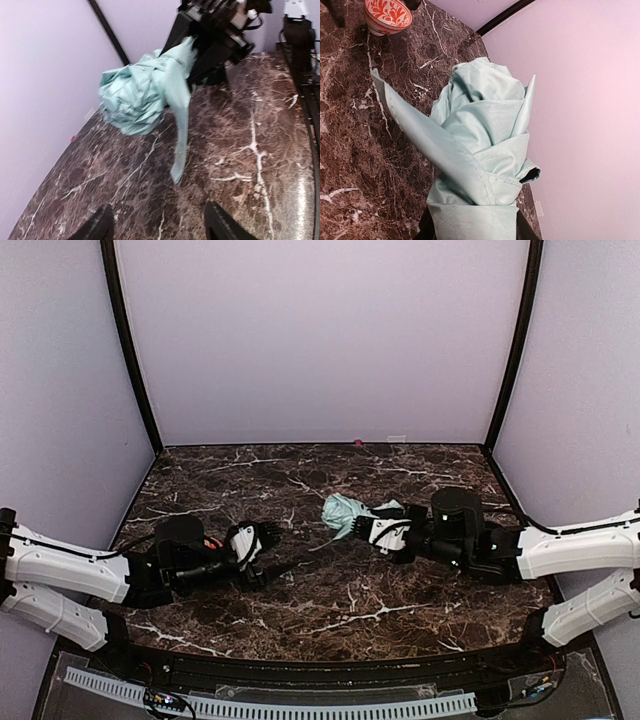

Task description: Put away the umbrella

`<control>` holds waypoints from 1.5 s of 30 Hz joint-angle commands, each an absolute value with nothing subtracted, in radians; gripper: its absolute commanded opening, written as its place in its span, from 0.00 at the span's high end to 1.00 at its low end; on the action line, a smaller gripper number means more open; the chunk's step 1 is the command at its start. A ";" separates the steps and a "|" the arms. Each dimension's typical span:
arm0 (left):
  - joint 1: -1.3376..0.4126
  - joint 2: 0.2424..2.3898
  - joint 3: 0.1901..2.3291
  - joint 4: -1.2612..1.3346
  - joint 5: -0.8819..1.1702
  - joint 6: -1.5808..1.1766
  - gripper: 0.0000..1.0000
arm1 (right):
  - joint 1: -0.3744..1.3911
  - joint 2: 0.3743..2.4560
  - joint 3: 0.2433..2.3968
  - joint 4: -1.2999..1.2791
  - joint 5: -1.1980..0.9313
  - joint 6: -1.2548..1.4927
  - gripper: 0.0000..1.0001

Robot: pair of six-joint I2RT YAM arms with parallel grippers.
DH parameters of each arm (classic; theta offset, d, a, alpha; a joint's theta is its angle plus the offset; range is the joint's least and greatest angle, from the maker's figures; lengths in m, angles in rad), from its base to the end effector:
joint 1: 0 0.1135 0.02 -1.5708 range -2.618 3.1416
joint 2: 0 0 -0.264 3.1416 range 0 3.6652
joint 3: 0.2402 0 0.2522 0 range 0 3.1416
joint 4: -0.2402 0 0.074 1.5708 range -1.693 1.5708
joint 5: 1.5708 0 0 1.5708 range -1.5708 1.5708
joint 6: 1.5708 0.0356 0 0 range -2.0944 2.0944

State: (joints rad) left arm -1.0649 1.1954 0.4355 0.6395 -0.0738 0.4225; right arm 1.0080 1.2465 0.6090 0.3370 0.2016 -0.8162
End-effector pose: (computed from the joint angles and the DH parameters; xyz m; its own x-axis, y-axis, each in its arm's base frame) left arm 0.1238 -0.2181 0.2207 0.2901 0.3202 -0.9018 0.7872 0.4561 0.4152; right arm 0.1514 0.2266 0.2339 0.4212 -0.6702 -0.6111 -0.6128 0.2865 -0.7365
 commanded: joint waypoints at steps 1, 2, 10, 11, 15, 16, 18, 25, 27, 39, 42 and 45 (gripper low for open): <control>-1.038 1.173 0.505 0.628 0.289 0.283 0.30 | 1.017 1.197 0.687 0.337 0.172 -0.897 1.00; -1.026 1.178 0.519 0.614 0.333 0.262 0.27 | 1.016 1.192 0.698 0.323 0.165 -0.902 1.00; -0.780 1.281 0.650 0.722 0.705 -0.160 0.33 | 1.025 1.146 0.751 0.267 0.149 -1.000 1.00; -0.780 1.318 0.708 0.656 0.727 -0.177 0.35 | 1.026 1.143 0.762 0.267 0.147 -1.019 1.00; -0.779 1.470 0.861 0.606 0.894 -0.362 0.41 | 1.026 1.146 0.826 0.245 0.148 -1.089 1.00; -0.779 1.495 0.863 0.666 0.926 -0.419 0.41 | 1.027 1.150 0.843 0.235 0.147 -1.104 1.00; -0.780 1.529 0.861 0.760 0.960 -0.505 0.37 | 1.028 1.153 0.871 0.224 0.146 -1.131 1.00; -0.779 1.528 0.805 0.902 0.920 -0.525 0.29 | 1.026 1.179 0.941 0.231 0.161 -1.182 1.00; -0.779 1.530 0.801 0.906 0.909 -0.524 0.28 | 1.026 1.185 0.959 0.231 0.164 -1.187 1.00; -0.780 1.550 0.753 1.201 1.000 -0.627 0.52 | 1.026 1.190 0.973 0.233 0.139 -1.206 1.00; -0.781 1.530 0.754 1.138 1.009 -0.595 0.67 | 1.026 1.192 0.971 0.232 0.143 -1.206 1.00; -0.782 1.514 0.751 1.094 1.021 -0.568 0.84 | 1.024 1.193 0.971 0.232 0.146 -1.205 1.00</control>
